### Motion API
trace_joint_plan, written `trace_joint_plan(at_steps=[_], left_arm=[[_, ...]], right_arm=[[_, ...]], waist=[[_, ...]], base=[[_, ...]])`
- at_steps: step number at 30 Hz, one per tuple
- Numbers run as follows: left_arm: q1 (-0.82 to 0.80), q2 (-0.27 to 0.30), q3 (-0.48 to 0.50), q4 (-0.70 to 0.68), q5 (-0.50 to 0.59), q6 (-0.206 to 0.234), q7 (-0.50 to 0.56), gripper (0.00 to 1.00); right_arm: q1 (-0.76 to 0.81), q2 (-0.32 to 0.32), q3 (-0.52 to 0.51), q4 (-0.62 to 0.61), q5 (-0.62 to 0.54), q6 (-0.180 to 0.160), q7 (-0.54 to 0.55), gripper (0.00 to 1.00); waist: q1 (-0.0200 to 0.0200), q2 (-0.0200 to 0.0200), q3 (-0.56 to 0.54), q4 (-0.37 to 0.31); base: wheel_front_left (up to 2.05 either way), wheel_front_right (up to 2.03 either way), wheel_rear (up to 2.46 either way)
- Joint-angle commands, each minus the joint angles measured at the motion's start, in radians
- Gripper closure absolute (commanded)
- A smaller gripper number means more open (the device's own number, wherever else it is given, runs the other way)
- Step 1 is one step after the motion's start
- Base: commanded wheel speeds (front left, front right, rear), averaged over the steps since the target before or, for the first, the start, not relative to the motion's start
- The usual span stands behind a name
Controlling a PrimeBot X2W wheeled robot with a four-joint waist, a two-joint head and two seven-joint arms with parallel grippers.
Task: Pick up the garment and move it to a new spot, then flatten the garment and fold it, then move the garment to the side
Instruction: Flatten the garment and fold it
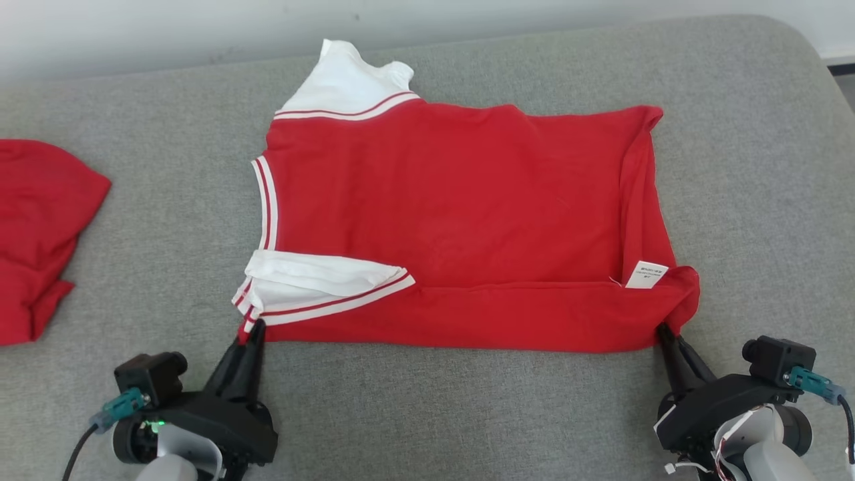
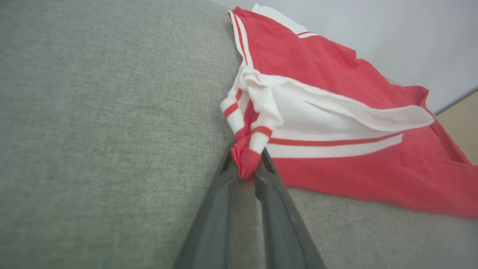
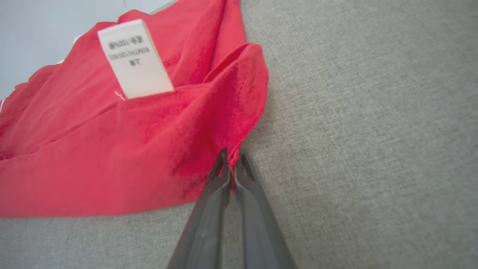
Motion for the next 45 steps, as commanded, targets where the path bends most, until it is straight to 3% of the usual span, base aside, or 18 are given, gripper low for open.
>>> trace_joint_plan(at_steps=[1,9,16,21,26,27,28,29,40,45], left_arm=[[0.017,0.001,-0.004,0.01,-0.008,-0.005,-0.005,1.0],[0.144,-0.009,0.006,-0.025,-0.026,-0.007,-0.023,1.0],[0.291,-0.039,0.018,-0.088,-0.028,0.007,-0.027,1.0],[0.371,-0.064,0.013,-0.14,-0.011,0.018,-0.027,1.0],[0.41,-0.088,0.002,-0.167,0.001,0.029,-0.027,1.0],[0.408,-0.091,0.004,-0.169,0.003,0.031,-0.027,0.9],[0.402,-0.092,0.009,-0.174,0.008,0.033,-0.027,0.08],[0.396,-0.094,0.014,-0.181,0.014,0.033,-0.027,0.0],[0.356,-0.1,0.19,-0.339,0.122,0.052,-0.027,0.0],[0.334,-0.089,0.284,-0.412,0.23,0.06,-0.027,0.0]], right_arm=[[0.001,-0.01,0.004,0.009,0.011,-0.002,-0.017,1.0],[0.06,-0.023,0.036,0.009,0.033,-0.002,-0.041,1.0],[0.172,-0.051,0.04,-0.062,0.056,-0.002,-0.011,1.0],[0.282,-0.078,-0.01,-0.132,0.065,-0.002,0.025,1.0],[0.363,-0.059,-0.067,-0.2,0.043,-0.002,0.073,1.0],[0.368,-0.062,-0.075,-0.211,0.022,-0.002,0.07,0.45],[0.371,-0.062,-0.077,-0.222,-0.005,-0.002,0.066,0.0],[0.371,-0.052,-0.079,-0.23,-0.021,-0.002,0.061,0.0],[0.306,-0.021,-0.103,-0.384,-0.133,-0.002,-0.083,0.0],[0.267,-0.012,-0.088,-0.42,-0.201,-0.002,-0.159,0.0]], waist=[[0.0001,-0.0001,-0.031,0.018],[0.0001,-0.0001,-0.144,0.08],[0.0001,-0.0001,-0.208,0.126],[0.0001,-0.0001,-0.217,0.142],[0.0001,-0.0001,-0.215,0.142],[0.0001,-0.0001,-0.214,0.141],[0.0001,-0.0001,-0.213,0.138],[0.0001,-0.0001,-0.213,0.135],[0.0001,-0.0001,-0.222,0.095],[0.0001,-0.0001,-0.222,0.075]], base=[[0.0,0.0,0.0],[0.0,0.0,0.0],[0.0,0.0,0.0],[0.0,0.0,0.0],[0.0,0.0,0.0],[0.0,0.0,0.0],[0.0,0.0,0.0],[0.0,0.0,0.0],[0.0,0.0,0.0],[0.0,0.0,0.0]])
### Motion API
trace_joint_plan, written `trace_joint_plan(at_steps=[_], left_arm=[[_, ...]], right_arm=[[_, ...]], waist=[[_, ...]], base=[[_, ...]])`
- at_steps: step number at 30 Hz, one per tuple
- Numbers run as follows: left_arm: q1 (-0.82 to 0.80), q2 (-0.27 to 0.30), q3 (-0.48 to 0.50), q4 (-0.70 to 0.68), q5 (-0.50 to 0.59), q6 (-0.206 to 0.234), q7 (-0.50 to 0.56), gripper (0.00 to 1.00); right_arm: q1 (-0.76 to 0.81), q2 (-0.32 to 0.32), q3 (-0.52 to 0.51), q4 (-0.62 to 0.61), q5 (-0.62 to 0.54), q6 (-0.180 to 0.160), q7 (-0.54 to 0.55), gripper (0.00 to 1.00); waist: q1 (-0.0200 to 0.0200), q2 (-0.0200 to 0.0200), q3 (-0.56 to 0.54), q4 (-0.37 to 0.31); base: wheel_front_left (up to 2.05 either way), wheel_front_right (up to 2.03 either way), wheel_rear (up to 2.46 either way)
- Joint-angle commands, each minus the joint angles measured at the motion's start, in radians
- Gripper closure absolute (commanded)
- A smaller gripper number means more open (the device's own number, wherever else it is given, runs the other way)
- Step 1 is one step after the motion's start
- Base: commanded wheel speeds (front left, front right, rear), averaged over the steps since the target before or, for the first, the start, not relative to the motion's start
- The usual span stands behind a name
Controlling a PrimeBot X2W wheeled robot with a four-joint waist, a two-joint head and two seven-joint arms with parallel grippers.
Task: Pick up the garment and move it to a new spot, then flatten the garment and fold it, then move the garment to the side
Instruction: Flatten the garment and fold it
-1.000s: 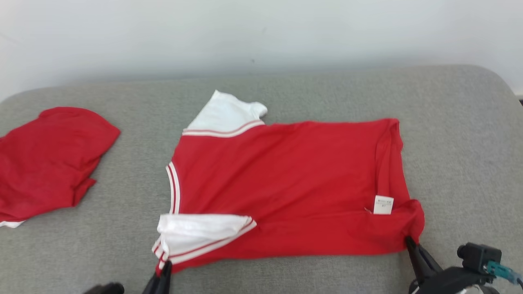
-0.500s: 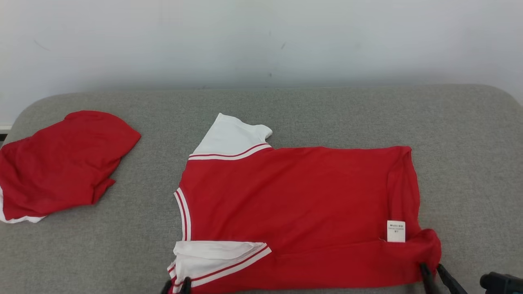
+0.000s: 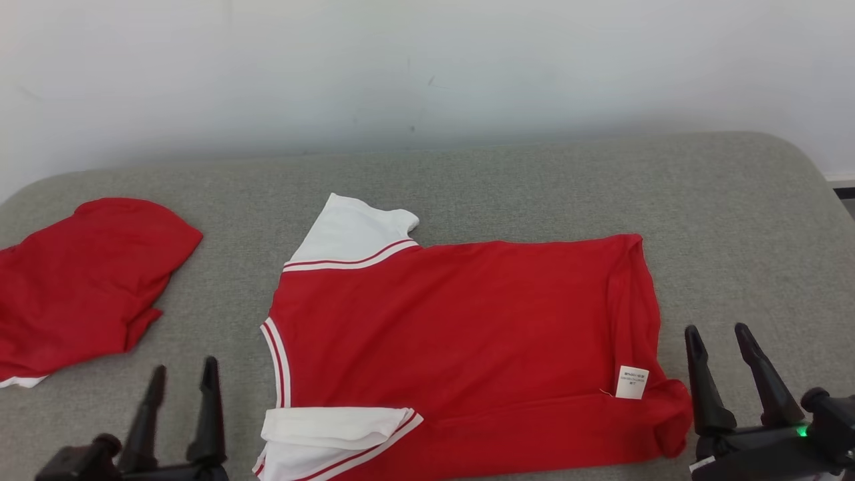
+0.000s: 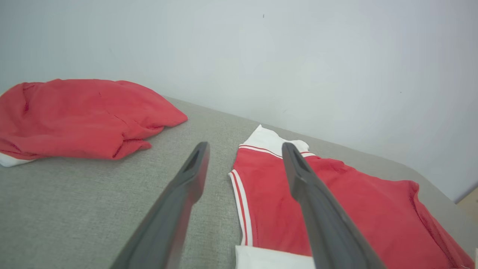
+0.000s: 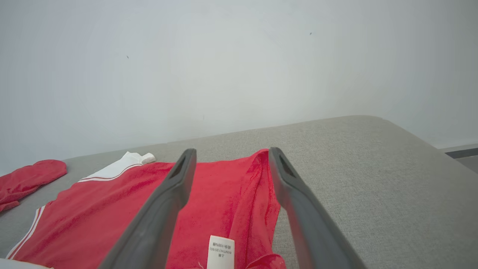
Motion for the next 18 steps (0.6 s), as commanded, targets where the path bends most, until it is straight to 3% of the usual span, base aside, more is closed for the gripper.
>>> trace_joint_plan(at_steps=[1,7,18], left_arm=[[-0.018,0.004,0.037,-0.027,0.047,0.004,0.0,0.0],[-0.025,0.003,0.088,-0.062,0.161,-0.003,-0.001,0.0],[0.023,-0.034,0.129,-0.028,0.22,-0.029,-0.001,0.0]], right_arm=[[-0.022,0.007,0.014,-0.004,-0.03,-0.002,-0.029,0.0],[-0.039,0.026,0.032,0.021,-0.08,-0.002,-0.077,0.0],[0.005,0.077,0.001,0.08,-0.098,-0.002,-0.097,0.0]], waist=[[0.0,0.0,0.0,-0.012],[0.0,0.0,-0.007,-0.017],[0.0,0.0,-0.019,-0.013]], base=[[0.0,0.0,0.0],[0.0,0.0,0.0],[0.0,0.0,0.0]])
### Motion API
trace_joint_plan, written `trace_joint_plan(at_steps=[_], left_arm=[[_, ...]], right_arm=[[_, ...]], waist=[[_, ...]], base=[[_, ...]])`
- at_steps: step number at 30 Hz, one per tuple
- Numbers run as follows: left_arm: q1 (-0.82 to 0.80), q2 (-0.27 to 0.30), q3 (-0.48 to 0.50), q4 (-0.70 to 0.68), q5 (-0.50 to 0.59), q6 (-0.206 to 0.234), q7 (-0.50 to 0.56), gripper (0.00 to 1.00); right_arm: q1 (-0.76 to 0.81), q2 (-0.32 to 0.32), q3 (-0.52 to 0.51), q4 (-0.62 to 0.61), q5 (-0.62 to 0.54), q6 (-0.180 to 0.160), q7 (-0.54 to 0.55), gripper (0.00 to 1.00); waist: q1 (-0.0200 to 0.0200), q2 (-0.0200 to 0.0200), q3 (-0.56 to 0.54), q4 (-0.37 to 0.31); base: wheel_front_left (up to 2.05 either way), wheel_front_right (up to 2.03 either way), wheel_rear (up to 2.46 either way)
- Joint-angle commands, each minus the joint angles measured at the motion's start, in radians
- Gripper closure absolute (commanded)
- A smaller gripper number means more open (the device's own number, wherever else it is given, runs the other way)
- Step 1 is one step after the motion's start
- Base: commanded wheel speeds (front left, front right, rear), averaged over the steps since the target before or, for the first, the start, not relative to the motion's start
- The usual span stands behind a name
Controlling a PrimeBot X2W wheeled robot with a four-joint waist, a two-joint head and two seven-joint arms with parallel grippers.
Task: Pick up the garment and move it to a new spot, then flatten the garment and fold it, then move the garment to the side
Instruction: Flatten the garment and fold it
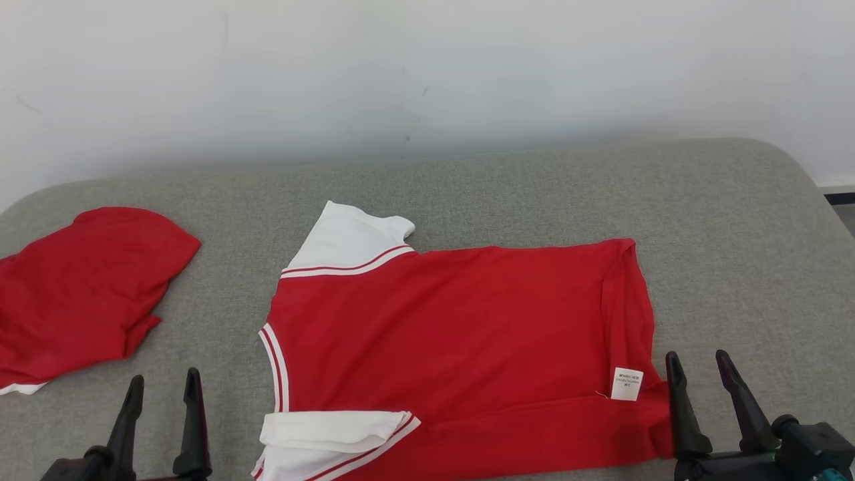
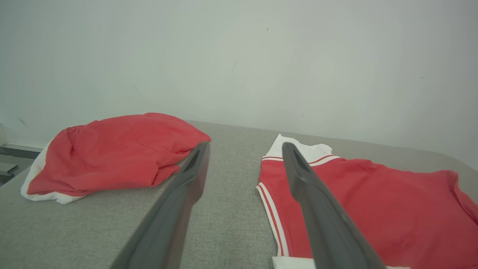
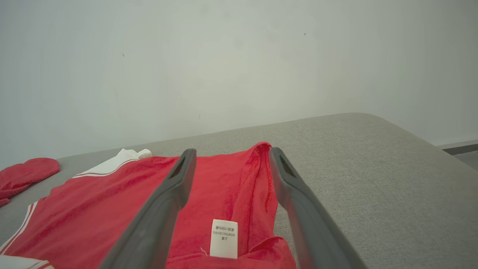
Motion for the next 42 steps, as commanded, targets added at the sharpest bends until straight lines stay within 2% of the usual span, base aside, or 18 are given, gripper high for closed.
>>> trace_joint_plan(at_steps=[1,12,19,25,26,27,30,31,32,35,37,42], left_arm=[[0.009,-0.007,0.007,0.008,0.002,-0.005,-0.001,0.0],[0.004,-0.029,0.029,0.049,0.024,-0.027,-0.001,0.0],[-0.143,0.044,-0.011,0.106,0.028,-0.04,-0.001,0.0],[-0.402,0.166,-0.149,0.172,-0.052,-0.04,0.098,0.0],[-0.402,0.166,-0.149,0.172,-0.052,-0.04,0.098,0.0],[-0.498,0.206,-0.201,0.203,-0.083,-0.04,0.137,0.0],[-0.635,0.251,-0.272,0.253,-0.13,-0.041,0.191,0.0],[-0.635,0.251,-0.272,0.253,-0.13,-0.041,0.191,0.0],[-0.721,0.27,-0.321,0.294,-0.165,-0.041,0.215,0.0],[-0.799,0.293,-0.377,0.336,-0.184,-0.041,0.235,0.0],[-0.898,0.319,-0.464,0.398,-0.225,-0.041,0.252,0.0],[-1.028,0.352,-0.575,0.502,-0.305,-0.041,0.268,0.0]], right_arm=[[0.009,0.004,0.002,0.005,-0.012,-0.002,-0.005,0.0],[-0.012,0.006,-0.019,0.033,-0.019,-0.002,-0.005,0.0],[-0.125,-0.031,-0.04,0.11,-0.009,-0.002,0.019,0.0],[-0.309,-0.077,-0.031,0.193,-0.002,-0.002,0.132,0.0],[-0.309,-0.077,-0.031,0.193,-0.002,-0.002,0.132,0.0],[-0.385,-0.083,-0.02,0.224,0.004,-0.002,0.168,0.0],[-0.49,-0.091,-0.002,0.272,0.012,-0.002,0.219,0.0],[-0.49,-0.091,-0.002,0.272,0.012,-0.002,0.219,0.0],[-0.559,-0.092,0.013,0.312,0.01,-0.002,0.243,0.0],[-0.626,-0.083,0.02,0.359,0.004,-0.002,0.266,0.0],[-0.717,-0.056,0.038,0.425,0.016,-0.002,0.291,0.0],[-0.814,-0.027,0.067,0.527,0.028,-0.002,0.308,0.0]], waist=[[0.0,0.0,0.002,0.001],[0.0,0.0,0.008,0.006],[0.0,0.0,0.054,-0.009],[0.0,0.0,0.172,-0.023],[0.0,0.0,0.172,-0.023],[0.0,0.0,0.222,-0.027],[0.0,0.0,0.299,-0.039],[0.0,0.0,0.299,-0.039],[0.0,0.0,0.342,-0.046],[0.0,0.0,0.379,-0.055],[0.0,0.0,0.426,-0.072],[0.0,0.0,0.469,-0.098]], base=[[0.0,0.0,0.0],[0.0,0.0,0.0],[0.0,0.0,0.0],[0.0,0.0,0.0],[0.0,0.0,0.0],[0.0,0.0,0.0],[0.0,0.0,0.0],[0.0,0.0,0.0],[0.0,0.0,0.0],[0.0,0.0,0.0],[0.0,0.0,0.0],[0.0,0.0,0.0]])
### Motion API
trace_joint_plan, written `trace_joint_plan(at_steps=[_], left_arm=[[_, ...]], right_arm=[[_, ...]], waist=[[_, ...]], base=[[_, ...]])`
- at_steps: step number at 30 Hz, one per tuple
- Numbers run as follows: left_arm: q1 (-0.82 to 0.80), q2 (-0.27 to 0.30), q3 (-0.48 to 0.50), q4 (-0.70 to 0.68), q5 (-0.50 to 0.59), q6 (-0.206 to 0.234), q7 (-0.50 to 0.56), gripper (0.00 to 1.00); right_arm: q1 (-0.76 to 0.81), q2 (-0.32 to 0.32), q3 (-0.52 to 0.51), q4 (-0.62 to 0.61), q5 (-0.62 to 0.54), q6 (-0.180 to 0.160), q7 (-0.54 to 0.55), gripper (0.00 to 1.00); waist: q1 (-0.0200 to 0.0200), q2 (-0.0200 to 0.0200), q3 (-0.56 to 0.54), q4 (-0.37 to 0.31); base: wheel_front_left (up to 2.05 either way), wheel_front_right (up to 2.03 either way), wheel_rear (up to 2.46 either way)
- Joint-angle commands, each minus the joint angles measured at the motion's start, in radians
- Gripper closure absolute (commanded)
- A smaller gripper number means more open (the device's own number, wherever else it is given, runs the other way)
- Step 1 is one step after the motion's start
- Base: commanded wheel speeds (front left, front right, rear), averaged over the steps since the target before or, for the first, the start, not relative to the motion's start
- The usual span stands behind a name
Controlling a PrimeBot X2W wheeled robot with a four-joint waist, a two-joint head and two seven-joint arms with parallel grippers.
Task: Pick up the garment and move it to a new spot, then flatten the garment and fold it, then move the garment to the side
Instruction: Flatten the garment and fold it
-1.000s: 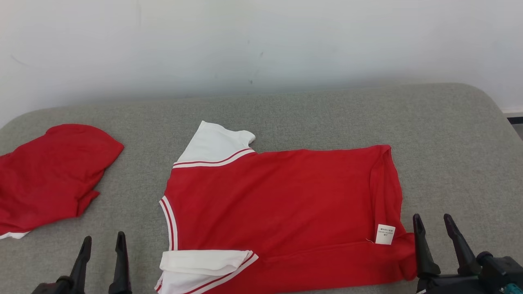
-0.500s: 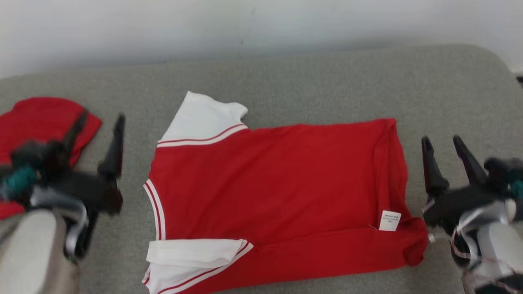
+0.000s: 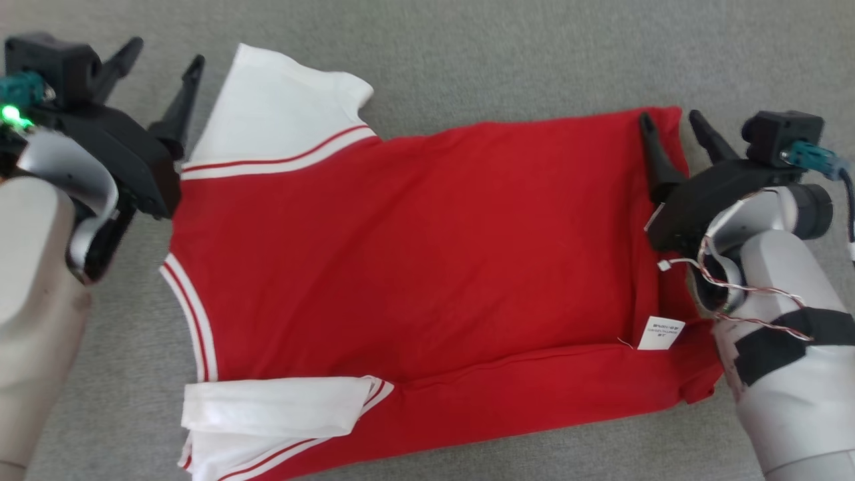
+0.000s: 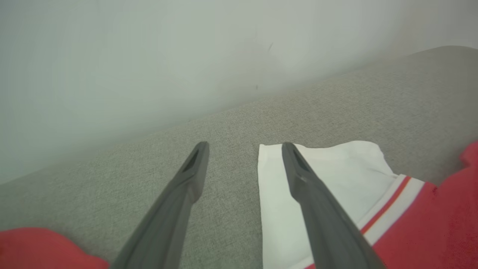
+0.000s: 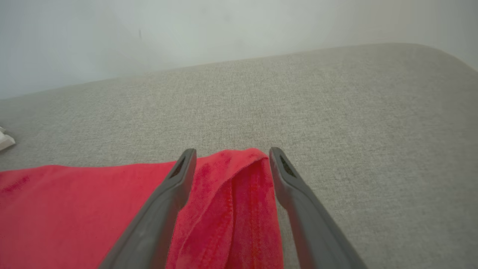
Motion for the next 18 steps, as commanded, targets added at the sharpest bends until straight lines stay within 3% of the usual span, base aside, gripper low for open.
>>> trace_joint_plan(at_steps=[1,11,18], left_arm=[[-0.023,0.014,-0.009,0.012,-0.009,0.002,0.002,0.0],[-0.154,0.063,-0.182,0.155,-0.116,0.002,0.018,0.0],[-0.215,0.072,-0.243,0.229,-0.201,0.002,0.035,0.0]], right_arm=[[-0.015,0.016,0.008,0.005,0.009,-0.002,-0.003,0.0],[-0.071,0.046,0.086,0.081,0.083,-0.002,-0.042,0.0],[-0.139,0.065,0.142,0.123,0.126,-0.002,-0.056,0.0]], waist=[[-0.0005,-0.0004,0.06,-0.045],[-0.0005,-0.0004,0.078,-0.102],[-0.0005,-0.0004,0.102,-0.13]], base=[[0.0,0.0,0.0],[0.0,0.0,0.0],[0.0,0.0,0.0]])
